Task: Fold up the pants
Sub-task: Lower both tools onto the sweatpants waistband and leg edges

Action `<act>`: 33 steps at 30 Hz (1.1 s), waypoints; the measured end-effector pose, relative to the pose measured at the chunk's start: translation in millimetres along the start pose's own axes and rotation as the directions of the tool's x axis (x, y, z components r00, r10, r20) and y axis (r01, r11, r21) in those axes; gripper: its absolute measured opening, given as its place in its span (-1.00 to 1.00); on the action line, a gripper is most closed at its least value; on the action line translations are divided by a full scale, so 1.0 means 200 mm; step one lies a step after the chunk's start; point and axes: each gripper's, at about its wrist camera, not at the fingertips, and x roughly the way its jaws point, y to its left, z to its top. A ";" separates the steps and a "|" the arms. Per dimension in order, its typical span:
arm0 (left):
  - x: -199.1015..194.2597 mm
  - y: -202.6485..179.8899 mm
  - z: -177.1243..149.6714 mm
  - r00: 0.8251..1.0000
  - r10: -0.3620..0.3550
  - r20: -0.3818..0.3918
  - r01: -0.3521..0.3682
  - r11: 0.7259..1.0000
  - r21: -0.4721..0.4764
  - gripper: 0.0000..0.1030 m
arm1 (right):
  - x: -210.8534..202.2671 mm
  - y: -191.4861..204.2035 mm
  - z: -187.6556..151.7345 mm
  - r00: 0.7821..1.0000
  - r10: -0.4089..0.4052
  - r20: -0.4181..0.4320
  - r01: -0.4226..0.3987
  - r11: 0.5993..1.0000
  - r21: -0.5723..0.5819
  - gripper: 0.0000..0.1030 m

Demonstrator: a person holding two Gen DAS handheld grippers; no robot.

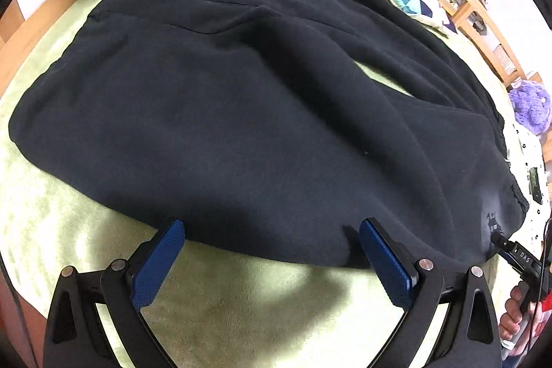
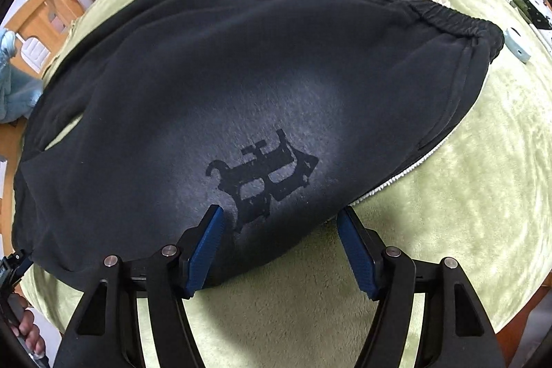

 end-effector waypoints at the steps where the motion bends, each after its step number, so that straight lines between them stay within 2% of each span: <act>1: 0.00 0.00 0.00 1.000 0.004 0.000 -0.004 1.000 0.000 0.97 | 0.01 0.01 -0.01 1.000 0.003 -0.005 -0.003 1.000 0.000 0.32; 9: -0.01 0.04 -0.01 1.000 0.021 0.002 -0.021 0.999 -0.051 0.97 | 0.03 -0.02 -0.01 0.999 0.039 0.010 -0.039 0.999 0.007 0.32; 15: -0.04 0.09 -0.03 0.999 0.032 0.023 -0.031 0.997 -0.067 0.97 | -0.06 -0.13 -0.02 0.996 0.011 0.084 -0.015 0.999 0.043 0.32; 23: -0.05 0.27 -0.09 0.998 -0.059 0.028 0.062 0.991 -0.120 0.97 | -0.09 -0.17 -0.02 0.991 0.047 0.127 -0.058 0.995 0.084 0.31; 29: 0.01 0.35 -0.07 0.984 -0.167 0.064 0.175 0.968 -0.178 0.97 | -0.02 -0.17 0.01 0.992 0.088 0.095 -0.097 0.991 0.096 0.31; 33: 0.07 0.38 -0.01 0.980 -0.172 0.100 0.191 0.955 -0.226 0.97 | 0.04 -0.14 0.04 0.992 0.104 0.076 -0.113 0.987 0.114 0.31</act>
